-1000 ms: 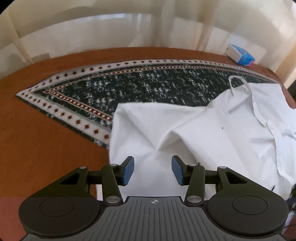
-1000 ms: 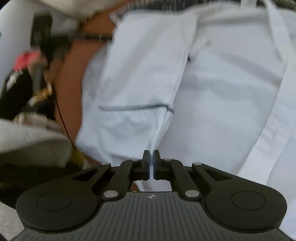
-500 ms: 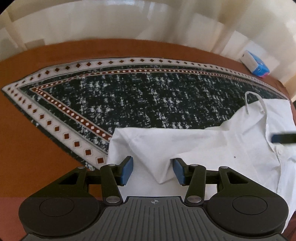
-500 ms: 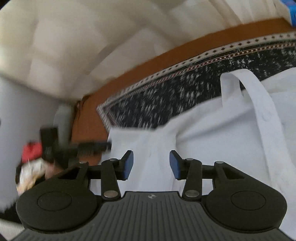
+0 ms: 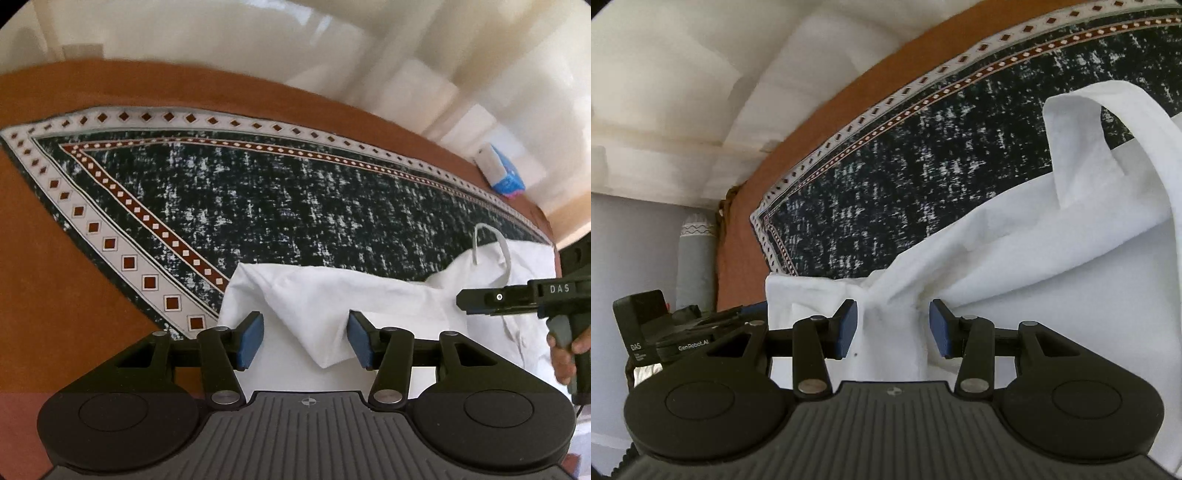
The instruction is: Fold clothes
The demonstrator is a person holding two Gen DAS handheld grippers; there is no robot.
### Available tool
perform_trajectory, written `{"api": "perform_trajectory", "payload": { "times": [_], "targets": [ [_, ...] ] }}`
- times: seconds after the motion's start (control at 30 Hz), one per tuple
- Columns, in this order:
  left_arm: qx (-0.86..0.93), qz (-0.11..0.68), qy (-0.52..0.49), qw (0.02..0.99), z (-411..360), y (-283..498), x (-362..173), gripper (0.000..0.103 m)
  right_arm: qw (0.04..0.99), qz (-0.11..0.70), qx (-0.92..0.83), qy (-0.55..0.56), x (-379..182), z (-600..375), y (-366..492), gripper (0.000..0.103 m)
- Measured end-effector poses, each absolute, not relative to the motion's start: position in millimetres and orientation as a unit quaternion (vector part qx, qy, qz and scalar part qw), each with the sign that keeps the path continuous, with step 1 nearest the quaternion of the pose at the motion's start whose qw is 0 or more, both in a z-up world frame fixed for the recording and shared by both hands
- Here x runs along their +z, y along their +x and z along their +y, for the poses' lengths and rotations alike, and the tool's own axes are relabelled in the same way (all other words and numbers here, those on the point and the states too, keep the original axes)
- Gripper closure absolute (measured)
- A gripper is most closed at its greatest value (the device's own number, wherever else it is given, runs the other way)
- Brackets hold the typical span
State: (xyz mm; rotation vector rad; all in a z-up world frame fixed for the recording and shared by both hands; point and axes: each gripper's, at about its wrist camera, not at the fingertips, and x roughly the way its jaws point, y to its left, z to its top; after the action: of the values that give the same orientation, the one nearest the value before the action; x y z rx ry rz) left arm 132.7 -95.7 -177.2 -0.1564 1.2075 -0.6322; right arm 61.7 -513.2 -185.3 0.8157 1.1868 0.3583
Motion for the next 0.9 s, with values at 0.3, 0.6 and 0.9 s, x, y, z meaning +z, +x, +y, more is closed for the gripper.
{"api": "perform_trajectory", "payload": {
  "times": [0.3, 0.6, 0.9],
  "targets": [
    [-0.299, 0.547, -0.12, 0.772, -70.6, 131.1, -168.4, 0.031, 0.736, 0.534, 0.173, 0.378, -182.6, -517.5, 68.8, 0.051],
    [-0.284, 0.553, -0.173, 0.764, -68.9, 145.4, -179.8, 0.03, 0.73, 0.535, 0.175, 0.388, -187.9, -518.8, 74.8, 0.05],
    [-0.265, 0.562, -0.181, 0.763, -82.8, 154.7, -197.1, 0.083, 0.728, 0.541, 0.175, 0.382, -193.3, -511.1, 80.8, 0.087]
  ]
}}
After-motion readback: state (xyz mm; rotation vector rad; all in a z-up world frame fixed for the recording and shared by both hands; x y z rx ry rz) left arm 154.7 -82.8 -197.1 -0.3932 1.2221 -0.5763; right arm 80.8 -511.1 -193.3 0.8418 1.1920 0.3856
